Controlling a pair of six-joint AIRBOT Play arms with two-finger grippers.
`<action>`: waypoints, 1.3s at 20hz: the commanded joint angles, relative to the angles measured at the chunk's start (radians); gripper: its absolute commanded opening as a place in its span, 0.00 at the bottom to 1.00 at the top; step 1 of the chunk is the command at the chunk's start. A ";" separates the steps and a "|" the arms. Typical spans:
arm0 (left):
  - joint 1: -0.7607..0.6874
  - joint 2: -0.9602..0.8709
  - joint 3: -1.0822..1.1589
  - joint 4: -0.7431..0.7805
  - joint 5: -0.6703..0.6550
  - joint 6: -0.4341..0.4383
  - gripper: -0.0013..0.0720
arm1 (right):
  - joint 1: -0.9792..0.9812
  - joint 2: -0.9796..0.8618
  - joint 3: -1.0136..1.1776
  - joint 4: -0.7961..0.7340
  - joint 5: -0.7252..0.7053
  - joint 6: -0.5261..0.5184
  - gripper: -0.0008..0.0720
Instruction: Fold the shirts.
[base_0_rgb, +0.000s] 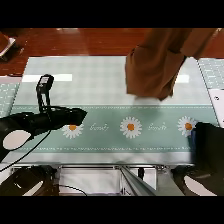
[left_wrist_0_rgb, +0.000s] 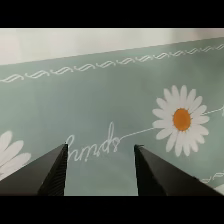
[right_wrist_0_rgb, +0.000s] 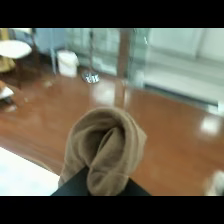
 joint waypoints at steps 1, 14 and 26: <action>-0.008 0.008 -0.018 -0.009 0.087 -0.008 0.71 | 0.072 0.077 0.000 -0.003 0.069 -0.018 0.05; 0.207 0.009 -0.018 0.076 -0.007 -0.007 0.71 | 0.566 -0.053 -0.943 0.225 -0.184 0.178 0.05; 0.397 0.008 -0.031 0.105 -0.264 -0.003 0.71 | -0.212 0.085 -0.899 -0.035 0.159 0.171 0.57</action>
